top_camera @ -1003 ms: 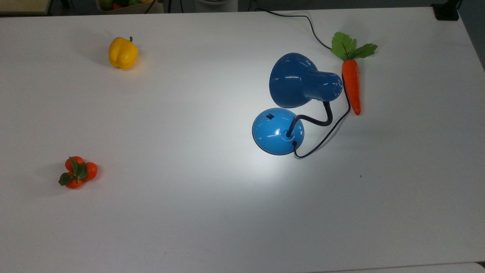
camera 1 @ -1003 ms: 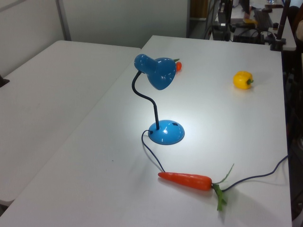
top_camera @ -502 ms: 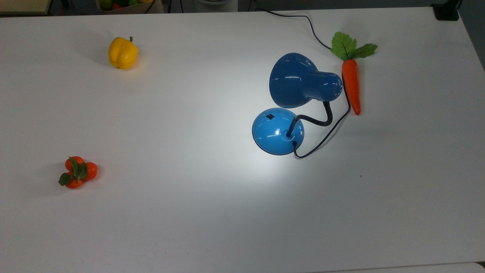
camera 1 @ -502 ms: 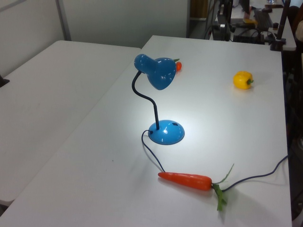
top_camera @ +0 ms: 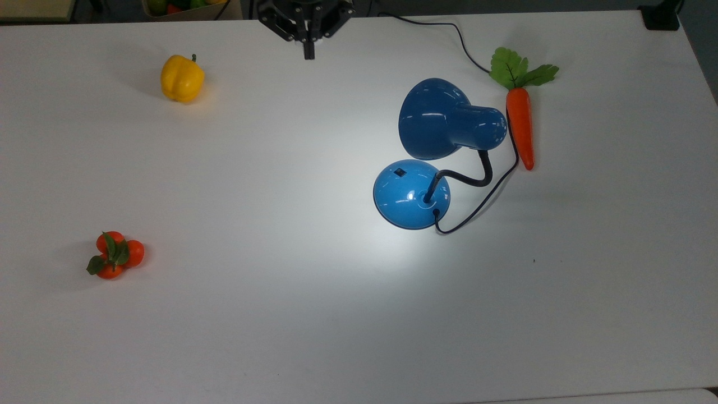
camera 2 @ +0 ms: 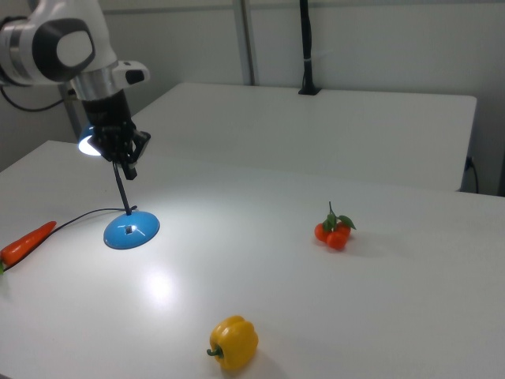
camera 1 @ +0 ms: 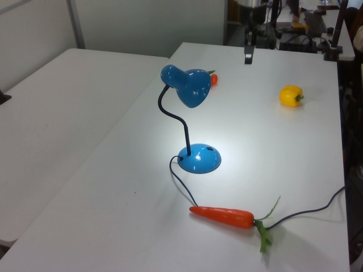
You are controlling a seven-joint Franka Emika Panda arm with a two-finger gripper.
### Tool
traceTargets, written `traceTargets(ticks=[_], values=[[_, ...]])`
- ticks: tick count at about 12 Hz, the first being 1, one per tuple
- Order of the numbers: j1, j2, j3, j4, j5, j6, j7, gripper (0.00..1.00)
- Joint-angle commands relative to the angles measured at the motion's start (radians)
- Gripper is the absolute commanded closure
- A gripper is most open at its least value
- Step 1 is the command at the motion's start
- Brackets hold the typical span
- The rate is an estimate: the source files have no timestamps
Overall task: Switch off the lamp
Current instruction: 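Move the gripper toward the blue lamp base and lower it over the switch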
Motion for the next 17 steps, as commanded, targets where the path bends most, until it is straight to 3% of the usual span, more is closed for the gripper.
traceTargets(ticks=[1,8,17], values=[[0.012,-0.005,0.021,-0.102,0.011,0.117,-0.104,1.0],[0.03,0.073,0.044,-0.187,0.02,0.302,-0.21,1.0],[0.072,0.182,0.063,-0.302,0.021,0.625,-0.222,1.0]])
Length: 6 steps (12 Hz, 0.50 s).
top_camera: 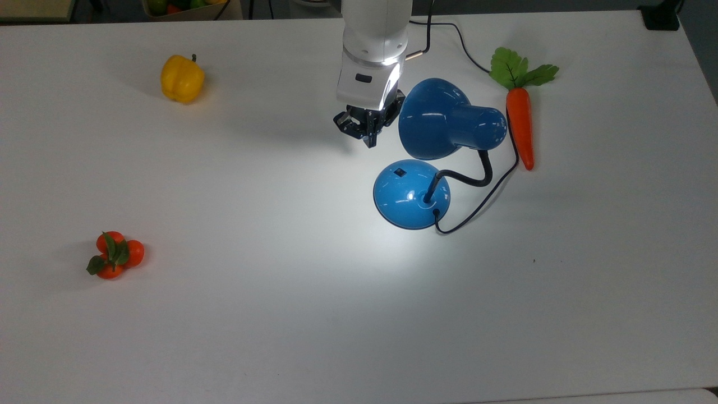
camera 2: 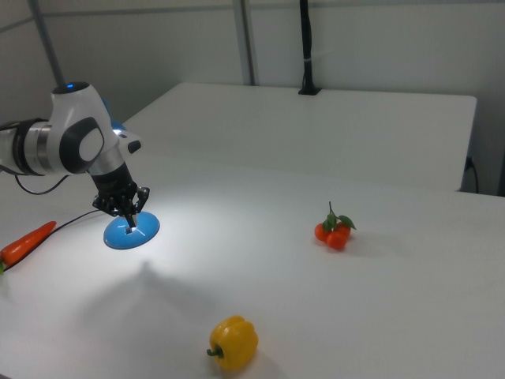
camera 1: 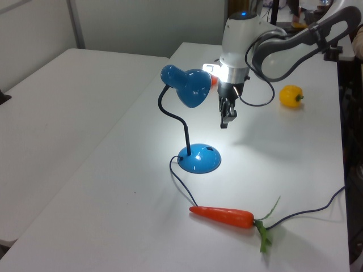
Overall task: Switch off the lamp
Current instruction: 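Move the gripper toward the blue lamp base and lower it over the switch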
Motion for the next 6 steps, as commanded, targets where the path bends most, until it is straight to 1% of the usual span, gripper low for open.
traceTargets(ticks=[1,2,4,6], values=[[0.004,0.029,0.012,-0.053,0.02,0.142,-0.038,1.0],[0.004,0.035,0.015,-0.072,0.021,0.186,-0.038,1.0],[0.004,0.038,0.017,-0.082,0.037,0.212,-0.04,1.0],[0.003,0.043,0.038,-0.083,0.06,0.229,-0.04,1.0]])
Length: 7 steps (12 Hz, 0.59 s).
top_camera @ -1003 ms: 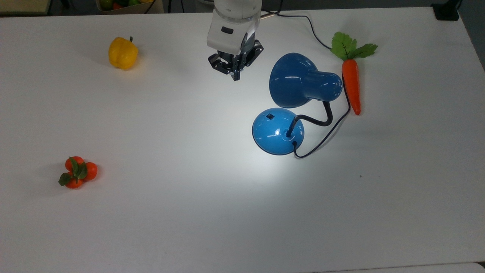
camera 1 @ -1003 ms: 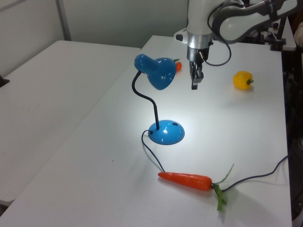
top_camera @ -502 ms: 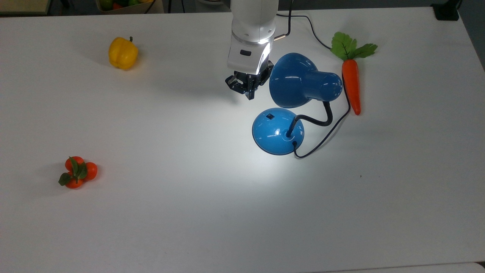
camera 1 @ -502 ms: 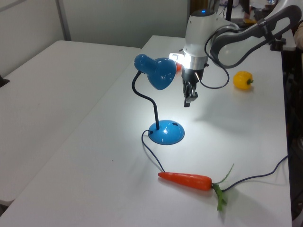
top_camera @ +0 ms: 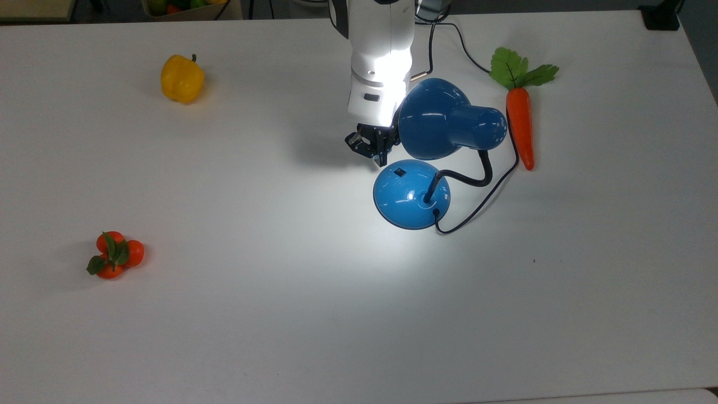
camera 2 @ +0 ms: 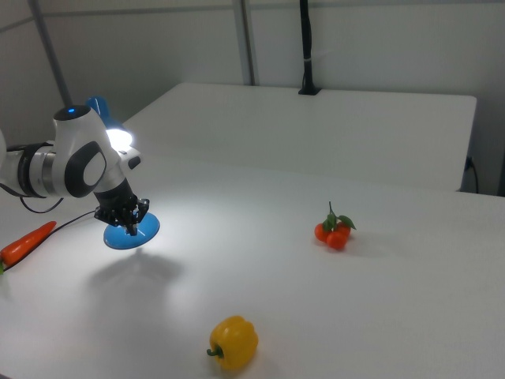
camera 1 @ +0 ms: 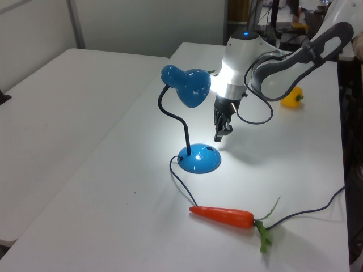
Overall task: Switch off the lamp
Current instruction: 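Press down on the switch on the lamp base with the gripper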
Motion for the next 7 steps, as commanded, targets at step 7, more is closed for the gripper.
traceTargets(ticks=[7], values=[[0.005,0.021,0.028,-0.02,0.043,0.111,-0.026,1.0]])
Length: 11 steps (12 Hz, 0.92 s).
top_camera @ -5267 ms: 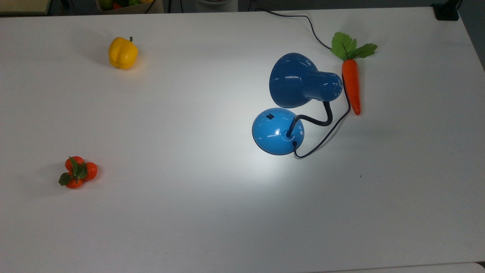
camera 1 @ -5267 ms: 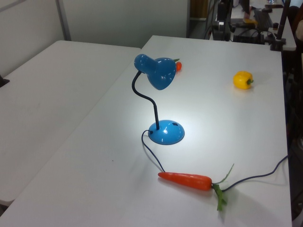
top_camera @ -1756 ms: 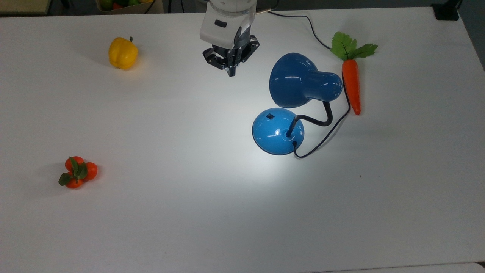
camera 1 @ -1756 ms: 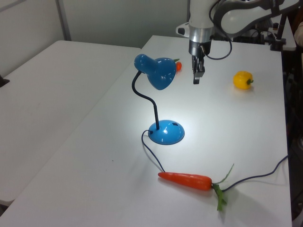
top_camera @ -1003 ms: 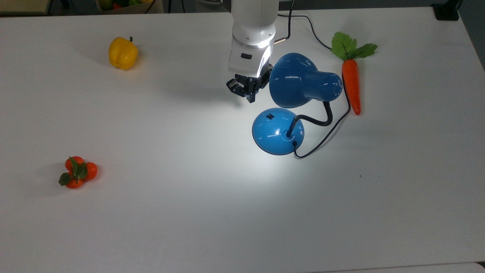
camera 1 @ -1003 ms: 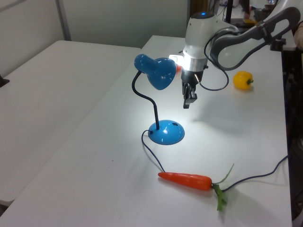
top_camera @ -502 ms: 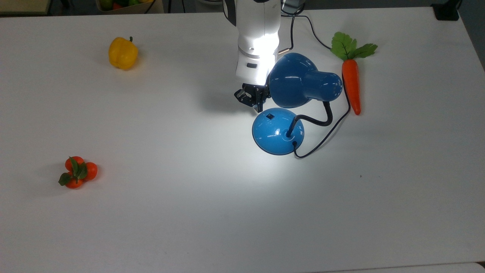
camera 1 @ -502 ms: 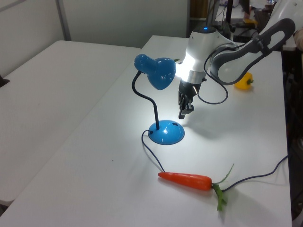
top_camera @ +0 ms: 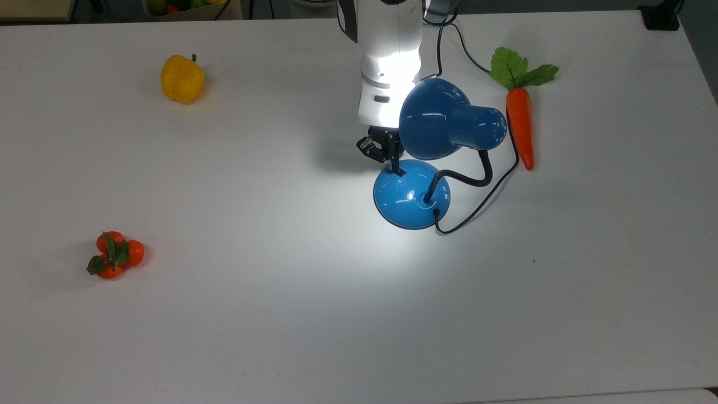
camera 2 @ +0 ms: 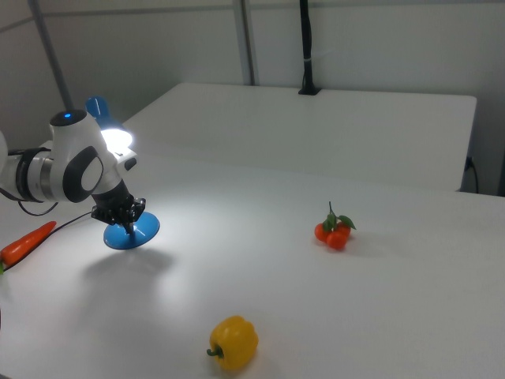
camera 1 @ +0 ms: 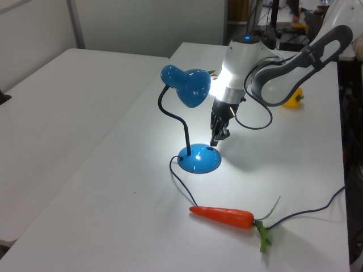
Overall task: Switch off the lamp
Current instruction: 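Press down on the switch on the lamp base with the gripper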
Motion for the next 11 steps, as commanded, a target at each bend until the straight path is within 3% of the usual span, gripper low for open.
traceTargets(ticks=[1,11], values=[[0.005,0.002,0.005,-0.017,0.025,0.038,-0.022,1.0],[0.004,-0.012,0.004,-0.013,0.007,-0.122,-0.025,1.0]])
